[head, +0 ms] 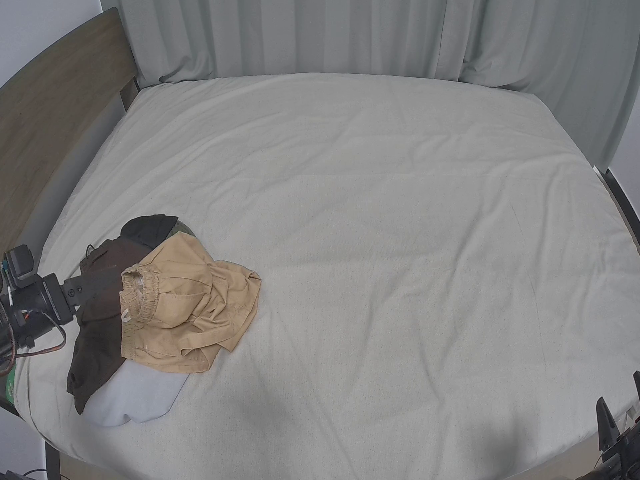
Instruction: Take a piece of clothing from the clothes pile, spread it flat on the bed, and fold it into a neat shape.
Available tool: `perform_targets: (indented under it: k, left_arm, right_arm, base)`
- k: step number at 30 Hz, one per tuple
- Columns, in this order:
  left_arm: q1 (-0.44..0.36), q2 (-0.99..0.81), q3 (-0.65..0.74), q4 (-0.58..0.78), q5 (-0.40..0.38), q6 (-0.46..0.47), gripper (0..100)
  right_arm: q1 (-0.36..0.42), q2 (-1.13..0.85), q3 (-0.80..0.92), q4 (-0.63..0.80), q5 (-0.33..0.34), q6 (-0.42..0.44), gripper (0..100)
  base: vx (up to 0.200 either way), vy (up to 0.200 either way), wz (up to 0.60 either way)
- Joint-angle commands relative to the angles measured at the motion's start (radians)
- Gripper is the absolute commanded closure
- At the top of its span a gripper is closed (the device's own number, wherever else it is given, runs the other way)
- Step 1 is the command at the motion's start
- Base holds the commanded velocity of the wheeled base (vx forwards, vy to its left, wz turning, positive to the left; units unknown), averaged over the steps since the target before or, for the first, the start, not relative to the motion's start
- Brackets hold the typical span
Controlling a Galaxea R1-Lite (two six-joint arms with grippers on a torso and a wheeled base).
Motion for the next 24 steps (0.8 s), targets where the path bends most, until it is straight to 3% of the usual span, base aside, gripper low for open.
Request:
perform_targets:
  k: [1,20,24]
  left_arm:
    - [0.011,0.085,0.003,-0.012,-0.008,0.005,0]
    - [0.008,0.342,-0.006,-0.198,-0.034,0.028,0]
    - [0.008,0.442,-0.006,-0.271,-0.023,0.088,0]
  right_arm:
    - [0.000,-0.009,0.018,0.000,0.000,0.000,0]
    - [0.000,-0.009,0.018,0.000,0.000,0.000,0]
    - [0.000,-0.009,0.018,0.000,0.000,0.002,0]
  base:
    - [0.000,0.000,0.00]
    - [0.000,0.000,0.00]
    - [0.000,0.000,0.00]
